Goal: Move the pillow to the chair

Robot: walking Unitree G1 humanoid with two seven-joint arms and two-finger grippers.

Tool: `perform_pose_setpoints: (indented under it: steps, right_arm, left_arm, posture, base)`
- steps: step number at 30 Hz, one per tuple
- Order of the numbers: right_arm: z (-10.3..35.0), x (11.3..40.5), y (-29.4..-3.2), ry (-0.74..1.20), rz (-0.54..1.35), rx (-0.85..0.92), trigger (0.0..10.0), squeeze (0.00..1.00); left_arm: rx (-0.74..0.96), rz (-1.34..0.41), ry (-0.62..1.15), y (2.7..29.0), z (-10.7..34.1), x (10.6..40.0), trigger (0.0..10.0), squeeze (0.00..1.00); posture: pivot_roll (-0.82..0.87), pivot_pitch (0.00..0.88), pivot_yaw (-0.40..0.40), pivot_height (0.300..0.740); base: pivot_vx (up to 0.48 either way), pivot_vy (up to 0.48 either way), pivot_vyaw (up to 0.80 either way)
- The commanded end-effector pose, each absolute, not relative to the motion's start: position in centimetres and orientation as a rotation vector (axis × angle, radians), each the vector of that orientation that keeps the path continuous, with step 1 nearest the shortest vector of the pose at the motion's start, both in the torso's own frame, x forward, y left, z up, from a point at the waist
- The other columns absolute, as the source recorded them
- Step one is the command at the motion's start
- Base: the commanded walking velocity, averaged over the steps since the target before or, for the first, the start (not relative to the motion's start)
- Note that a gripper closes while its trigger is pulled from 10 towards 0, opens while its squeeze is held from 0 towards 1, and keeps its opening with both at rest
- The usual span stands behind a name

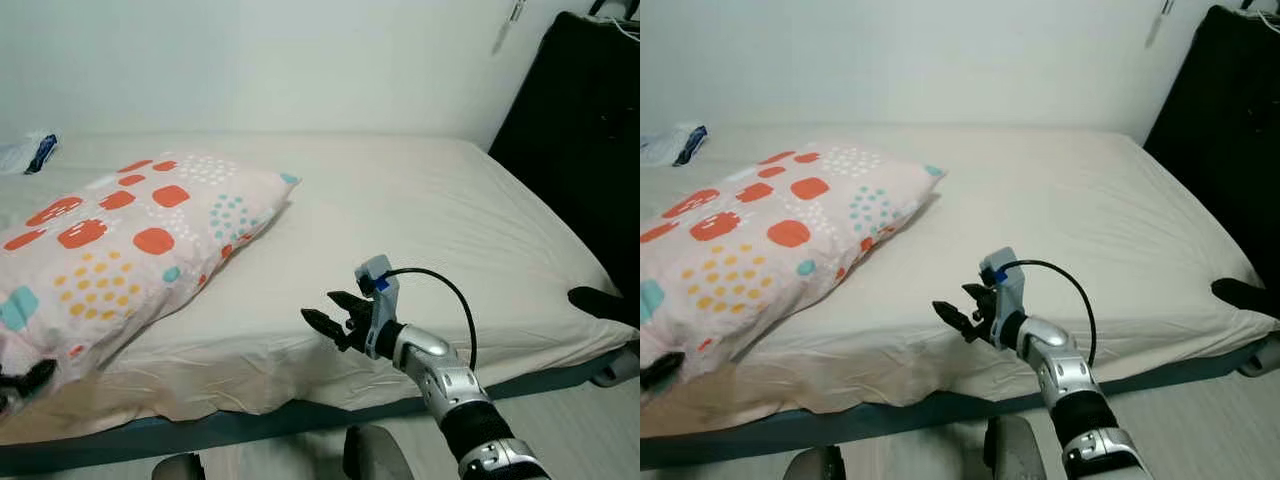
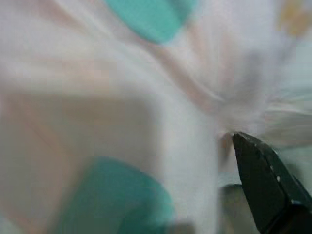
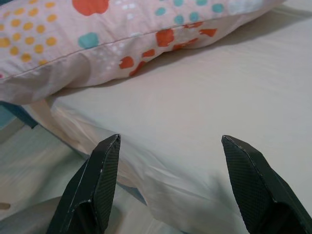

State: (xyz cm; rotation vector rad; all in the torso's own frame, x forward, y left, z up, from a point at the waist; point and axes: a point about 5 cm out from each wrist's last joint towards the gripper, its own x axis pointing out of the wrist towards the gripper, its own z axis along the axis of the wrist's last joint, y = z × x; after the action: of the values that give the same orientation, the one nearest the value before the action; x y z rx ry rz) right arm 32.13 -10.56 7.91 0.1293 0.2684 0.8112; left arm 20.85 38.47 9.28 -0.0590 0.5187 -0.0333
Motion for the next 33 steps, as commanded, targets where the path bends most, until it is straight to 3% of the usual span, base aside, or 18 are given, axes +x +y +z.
perform_pose_setpoints:
  steps: [1,3,5,11,17,19,24,25,28,32,33]
  right_arm:
    - [7.6,32.0,-10.7,0.278,0.809,0.117,10.0,0.00]
    - [7.6,32.0,-10.7,0.278,0.809,0.114,10.0,0.00]
    - [7.6,32.0,-10.7,0.276,0.806,0.115,10.0,0.00]
    - [7.6,32.0,-10.8,0.276,0.804,0.112,10.0,0.00]
    - [7.7,32.1,-10.9,0.270,0.799,0.117,10.0,0.00]
    - [7.8,32.1,-10.9,0.259,0.793,0.127,10.0,0.00]
    - [8.1,32.2,-11.0,0.240,0.782,0.155,10.0,0.00]
    - [8.1,32.2,-11.0,0.240,0.782,0.155,10.0,0.00]
    - [8.2,32.3,-11.3,0.225,0.761,0.170,10.0,0.00]
    - [8.2,32.3,-11.3,0.218,0.755,0.170,10.0,0.00]
    - [8.7,32.9,-11.8,0.166,0.674,0.167,10.0,0.00]
  left_arm:
    - [-0.146,-0.144,0.481,36.5,8.9,21.1,10.0,0.00]
    - [-0.016,-0.159,0.575,35.4,7.5,20.7,10.0,0.00]
    - [0.217,-0.291,0.753,33.0,4.7,19.3,10.0,0.00]
    - [0.252,-0.367,0.760,31.0,4.0,19.0,10.0,0.00]
    - [0.056,-0.448,0.618,29.4,6.1,19.3,10.0,0.00]
    - [-0.191,-0.591,0.431,27.2,9.6,19.7,10.0,0.00]
    - [-0.425,-0.820,0.166,23.5,14.1,19.8,10.0,0.00]
    - [-0.425,-0.820,0.166,23.5,14.1,19.8,10.0,0.00]
    - [-0.522,-0.723,-0.100,22.6,17.3,22.3,10.0,0.00]
    - [-0.534,-0.688,-0.134,22.5,17.8,22.8,10.0,0.00]
    - [-0.424,-0.493,-0.071,22.1,16.2,25.0,10.0,0.00]
  posture:
    - [0.03,0.000,-0.133,0.563]
    - [0.03,0.000,-0.133,0.563]
    - [0.02,0.000,-0.133,0.563]
    - [0.02,0.000,-0.132,0.563]
    - [0.02,0.000,-0.126,0.563]
    - [0.02,0.000,-0.119,0.563]
    - [0.02,0.000,-0.117,0.563]
    - [0.02,0.000,-0.117,0.563]
    - [0.02,0.000,-0.124,0.563]
    - [0.02,0.000,-0.124,0.563]
    - [0.04,0.000,-0.141,0.563]
  base:
    - [0.000,0.000,0.00]
    - [0.000,0.000,0.00]
    - [0.000,0.000,0.00]
    - [0.000,0.000,0.00]
    - [0.000,0.000,0.00]
    - [0.000,0.000,0.00]
    - [0.000,0.000,0.00]
    - [0.000,0.000,0.00]
    - [0.000,0.000,0.00]
    - [0.000,0.000,0.00]
    - [0.000,0.000,0.00]
